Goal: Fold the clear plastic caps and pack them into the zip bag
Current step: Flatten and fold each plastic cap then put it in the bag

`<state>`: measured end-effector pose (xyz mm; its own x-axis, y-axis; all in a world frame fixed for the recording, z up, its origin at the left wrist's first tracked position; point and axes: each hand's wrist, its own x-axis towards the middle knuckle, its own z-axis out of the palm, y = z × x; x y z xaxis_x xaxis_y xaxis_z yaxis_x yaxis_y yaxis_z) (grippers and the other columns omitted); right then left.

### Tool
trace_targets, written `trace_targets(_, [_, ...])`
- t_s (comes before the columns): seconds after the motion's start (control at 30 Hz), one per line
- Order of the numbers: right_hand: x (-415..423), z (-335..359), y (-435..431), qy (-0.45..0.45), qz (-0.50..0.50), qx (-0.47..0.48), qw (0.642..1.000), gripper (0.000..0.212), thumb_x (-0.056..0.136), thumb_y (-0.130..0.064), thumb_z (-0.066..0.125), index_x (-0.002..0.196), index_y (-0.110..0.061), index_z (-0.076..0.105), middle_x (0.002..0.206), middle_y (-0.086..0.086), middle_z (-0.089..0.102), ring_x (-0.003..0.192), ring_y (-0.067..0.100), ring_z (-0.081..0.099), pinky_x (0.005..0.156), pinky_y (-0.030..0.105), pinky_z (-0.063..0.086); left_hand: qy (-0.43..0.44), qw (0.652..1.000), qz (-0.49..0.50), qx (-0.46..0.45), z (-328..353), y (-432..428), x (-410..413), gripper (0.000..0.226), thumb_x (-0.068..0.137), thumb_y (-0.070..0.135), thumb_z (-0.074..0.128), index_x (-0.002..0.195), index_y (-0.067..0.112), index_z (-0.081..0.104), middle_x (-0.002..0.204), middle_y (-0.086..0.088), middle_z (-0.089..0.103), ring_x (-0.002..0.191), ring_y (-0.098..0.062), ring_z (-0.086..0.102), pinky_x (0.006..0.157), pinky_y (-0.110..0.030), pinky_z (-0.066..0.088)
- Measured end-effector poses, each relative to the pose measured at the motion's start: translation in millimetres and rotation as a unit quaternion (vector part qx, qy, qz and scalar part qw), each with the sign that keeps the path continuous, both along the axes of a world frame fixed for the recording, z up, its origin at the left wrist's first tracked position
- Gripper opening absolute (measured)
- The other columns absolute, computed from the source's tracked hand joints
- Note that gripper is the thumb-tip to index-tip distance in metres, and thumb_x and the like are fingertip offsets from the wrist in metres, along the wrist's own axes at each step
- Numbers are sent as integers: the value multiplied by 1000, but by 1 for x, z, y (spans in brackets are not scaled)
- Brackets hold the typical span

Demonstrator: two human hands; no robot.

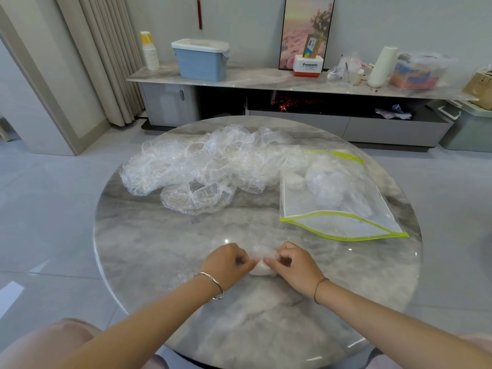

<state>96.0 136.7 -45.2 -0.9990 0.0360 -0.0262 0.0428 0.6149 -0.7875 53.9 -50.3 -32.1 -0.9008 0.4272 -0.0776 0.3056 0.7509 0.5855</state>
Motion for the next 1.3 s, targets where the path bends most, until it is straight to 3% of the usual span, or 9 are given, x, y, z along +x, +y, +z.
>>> trace_targets(0.2, [-11,8,-7,-73,-50,-49,995,34,73,-15,78,88,-14,48,74,-5,53,59,4,45,60,17,38,-97,989,41,100,3,2,-6,23,76,19,74,76,23,51,69,10,58,57,-2,51,71,-26,51])
trace_targets(0.33, [-14,20,-10,-138,-72,-180,971,39,75,-2,76,96,-14,46,70,0,52,44,1,46,46,13,38,-169,977,54,116,13,4,-10,40,75,36,76,105,23,53,83,10,58,59,2,51,56,-9,40])
trace_targets(0.47, [-9,36,-5,-146,-78,-233,958,39,74,2,76,100,-13,51,74,0,53,40,3,45,41,17,39,-208,948,78,227,22,11,-10,19,83,29,70,87,12,68,66,3,61,45,-1,53,47,-12,41])
trace_targets(0.67, [5,57,20,-137,-83,-354,921,21,80,8,67,95,-5,62,80,9,66,60,14,67,60,20,55,-216,918,54,328,35,33,-9,8,84,16,69,81,10,66,70,-2,68,65,-11,67,64,-17,53])
trace_targets(0.77, [13,58,43,-51,-104,-287,951,13,79,5,68,80,-7,67,74,3,70,67,10,66,67,16,53,-203,904,41,374,41,53,-9,8,91,18,59,88,15,65,82,3,70,80,-10,66,77,-19,52])
trace_targets(0.83, [18,53,62,17,-121,-223,967,17,79,5,69,74,-12,68,75,-5,71,68,4,65,66,14,51,-120,932,24,342,40,71,-11,13,93,22,56,104,22,62,101,10,65,94,-7,61,88,-19,46])
trace_targets(0.97, [29,38,85,86,-136,-145,976,23,82,7,65,78,-15,68,88,-6,71,80,-1,66,75,10,48,119,980,-104,119,30,104,-31,56,89,33,61,140,27,39,141,11,41,127,-8,38,105,-17,26])
trace_targets(1.1, [28,25,101,127,-132,-71,981,31,85,3,64,83,-28,66,92,-11,69,88,-2,64,81,12,48,165,974,-148,-50,21,145,-62,55,96,39,48,146,33,26,154,8,24,141,-18,22,112,-30,22])
trace_targets(1.3, [-3,31,109,208,-112,21,971,15,87,-9,59,96,-12,70,102,-1,68,93,7,62,85,22,49,172,974,-94,111,64,167,-89,35,100,32,39,132,27,53,129,0,60,118,-21,54,86,-30,42])
